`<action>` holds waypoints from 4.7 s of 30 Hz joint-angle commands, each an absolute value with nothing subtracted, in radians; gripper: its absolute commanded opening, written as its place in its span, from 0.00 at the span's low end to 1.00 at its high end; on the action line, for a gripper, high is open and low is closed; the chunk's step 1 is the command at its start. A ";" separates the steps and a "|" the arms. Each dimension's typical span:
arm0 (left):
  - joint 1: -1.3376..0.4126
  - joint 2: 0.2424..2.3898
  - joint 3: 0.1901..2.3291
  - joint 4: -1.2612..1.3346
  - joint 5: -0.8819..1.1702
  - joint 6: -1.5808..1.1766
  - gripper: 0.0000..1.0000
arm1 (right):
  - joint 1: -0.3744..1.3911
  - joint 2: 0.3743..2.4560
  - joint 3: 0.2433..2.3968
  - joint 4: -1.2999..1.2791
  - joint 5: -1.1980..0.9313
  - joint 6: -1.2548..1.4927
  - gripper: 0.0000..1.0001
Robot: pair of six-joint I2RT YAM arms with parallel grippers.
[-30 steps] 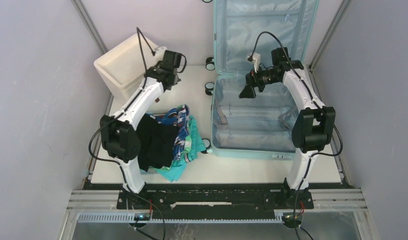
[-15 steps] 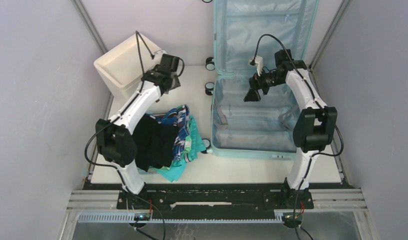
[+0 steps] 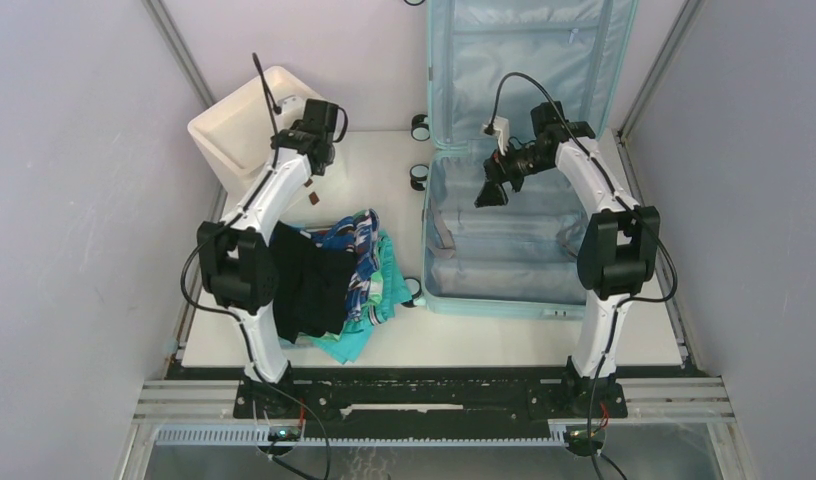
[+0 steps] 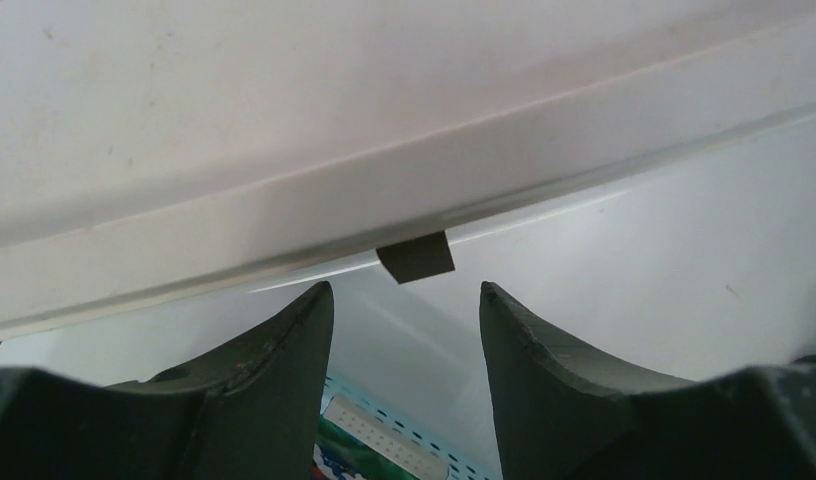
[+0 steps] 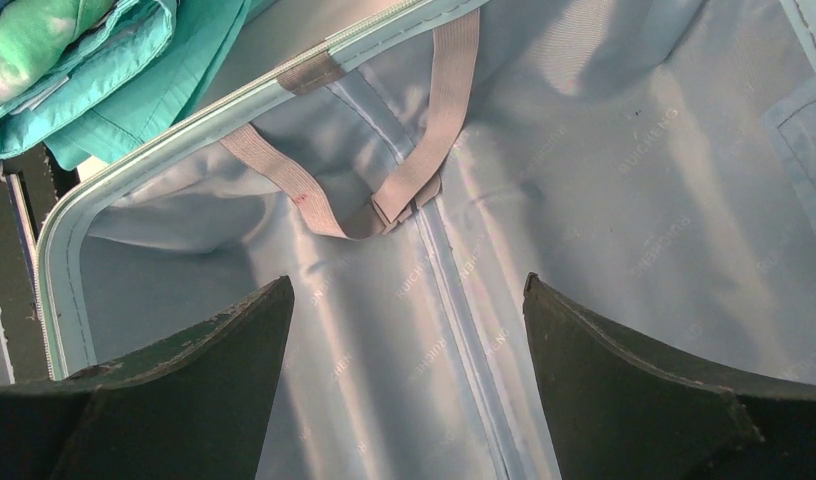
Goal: Open, take out, and arrange the luggage
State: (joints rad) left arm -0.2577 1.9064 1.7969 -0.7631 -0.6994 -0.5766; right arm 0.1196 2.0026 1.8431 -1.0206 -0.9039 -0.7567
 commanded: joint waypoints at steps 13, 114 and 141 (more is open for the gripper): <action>-0.246 1.991 1.967 -0.789 -0.842 -0.634 0.37 | 0.120 1.996 1.882 -0.985 -0.923 -0.735 0.93; -0.322 1.620 1.732 -0.623 0.106 -0.364 0.63 | 0.121 2.013 1.905 -1.028 -0.908 -0.789 0.92; -0.321 1.622 1.715 -0.623 0.111 -0.357 0.61 | 0.130 2.012 1.902 -1.038 -0.907 -0.797 0.92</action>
